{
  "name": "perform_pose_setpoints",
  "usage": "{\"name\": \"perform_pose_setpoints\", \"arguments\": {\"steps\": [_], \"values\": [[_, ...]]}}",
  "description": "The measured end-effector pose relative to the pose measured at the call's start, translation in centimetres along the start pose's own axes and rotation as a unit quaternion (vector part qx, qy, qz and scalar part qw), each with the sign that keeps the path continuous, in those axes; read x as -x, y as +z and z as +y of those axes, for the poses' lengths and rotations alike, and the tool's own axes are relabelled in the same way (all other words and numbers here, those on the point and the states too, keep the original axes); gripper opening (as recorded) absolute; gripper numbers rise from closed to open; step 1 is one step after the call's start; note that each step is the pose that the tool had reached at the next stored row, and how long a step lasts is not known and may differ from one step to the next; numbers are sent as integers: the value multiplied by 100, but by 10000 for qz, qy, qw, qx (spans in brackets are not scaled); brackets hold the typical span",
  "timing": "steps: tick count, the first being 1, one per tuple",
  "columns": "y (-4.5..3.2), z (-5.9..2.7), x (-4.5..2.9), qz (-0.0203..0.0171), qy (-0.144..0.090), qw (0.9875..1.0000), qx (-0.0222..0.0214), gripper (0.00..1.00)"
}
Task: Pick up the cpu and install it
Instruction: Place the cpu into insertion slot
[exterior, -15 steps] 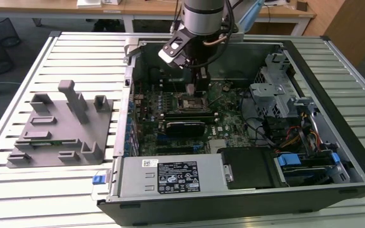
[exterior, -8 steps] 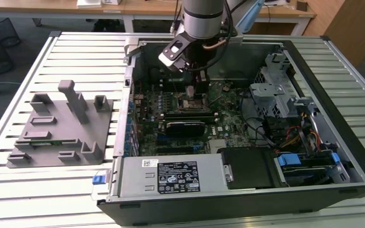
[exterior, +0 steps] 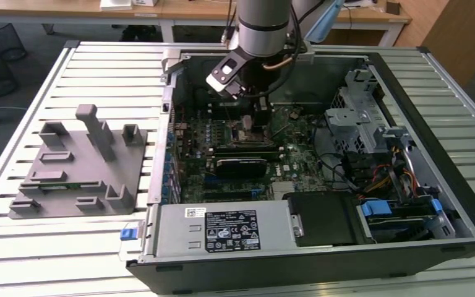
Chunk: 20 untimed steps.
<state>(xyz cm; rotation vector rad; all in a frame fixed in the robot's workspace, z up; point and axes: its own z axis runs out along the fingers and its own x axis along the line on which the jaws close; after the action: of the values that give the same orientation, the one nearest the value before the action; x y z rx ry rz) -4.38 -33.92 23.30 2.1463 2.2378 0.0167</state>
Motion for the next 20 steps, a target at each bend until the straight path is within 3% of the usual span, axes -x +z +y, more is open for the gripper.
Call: {"name": "perform_pose_setpoints", "arguments": {"steps": [11,20], "values": [[169,-27,-25,0,-1,10000,1,53],[252,-37,-29,0,1,10000,1,53]]}}
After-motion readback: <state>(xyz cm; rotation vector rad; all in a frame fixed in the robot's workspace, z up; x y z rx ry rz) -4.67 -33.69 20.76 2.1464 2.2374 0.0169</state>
